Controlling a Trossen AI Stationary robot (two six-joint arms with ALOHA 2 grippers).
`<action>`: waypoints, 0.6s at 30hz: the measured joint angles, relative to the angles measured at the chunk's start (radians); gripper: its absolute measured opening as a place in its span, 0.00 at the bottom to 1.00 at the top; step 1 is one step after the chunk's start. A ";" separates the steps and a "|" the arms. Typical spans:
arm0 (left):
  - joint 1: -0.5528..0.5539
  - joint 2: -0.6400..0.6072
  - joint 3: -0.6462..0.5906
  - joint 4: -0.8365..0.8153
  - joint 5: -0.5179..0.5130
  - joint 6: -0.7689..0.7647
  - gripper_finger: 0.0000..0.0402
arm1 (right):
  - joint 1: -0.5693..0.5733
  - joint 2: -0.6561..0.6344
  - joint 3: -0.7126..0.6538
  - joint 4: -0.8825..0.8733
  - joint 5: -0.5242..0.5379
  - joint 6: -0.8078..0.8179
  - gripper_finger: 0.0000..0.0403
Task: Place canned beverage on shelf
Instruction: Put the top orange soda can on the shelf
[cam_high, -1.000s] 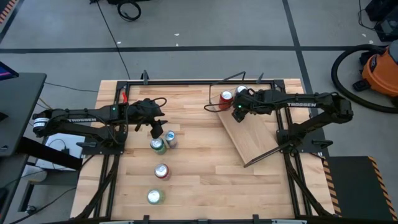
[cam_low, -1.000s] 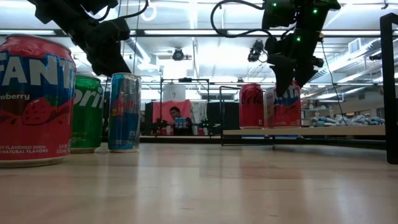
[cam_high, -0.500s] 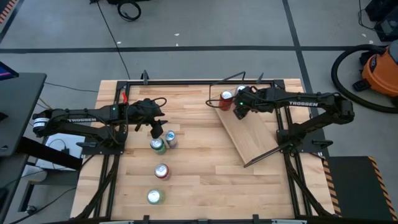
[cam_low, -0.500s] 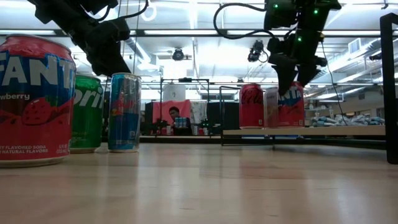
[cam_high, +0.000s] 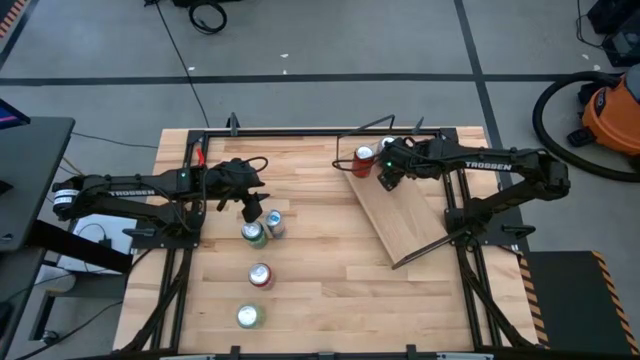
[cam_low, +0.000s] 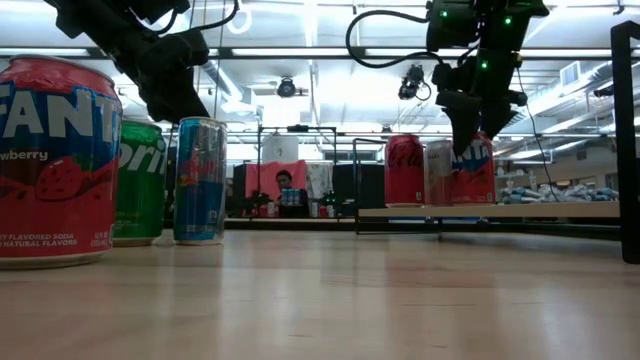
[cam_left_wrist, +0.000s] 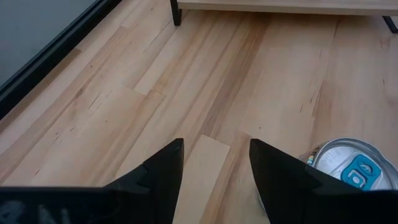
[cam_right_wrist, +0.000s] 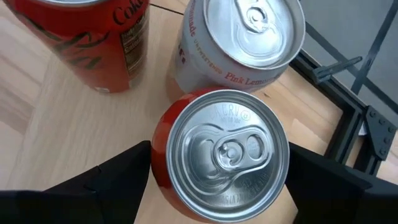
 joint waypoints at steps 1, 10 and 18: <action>0.000 0.000 0.000 0.000 0.000 0.000 0.48 | 0.000 0.000 0.000 0.000 -0.002 -0.010 0.87; 0.000 0.000 0.000 0.000 0.000 0.000 0.48 | -0.004 -0.006 0.000 -0.008 -0.034 -0.028 0.88; 0.000 0.000 0.000 0.001 0.000 -0.001 0.48 | -0.004 -0.044 -0.003 -0.021 -0.071 -0.029 0.88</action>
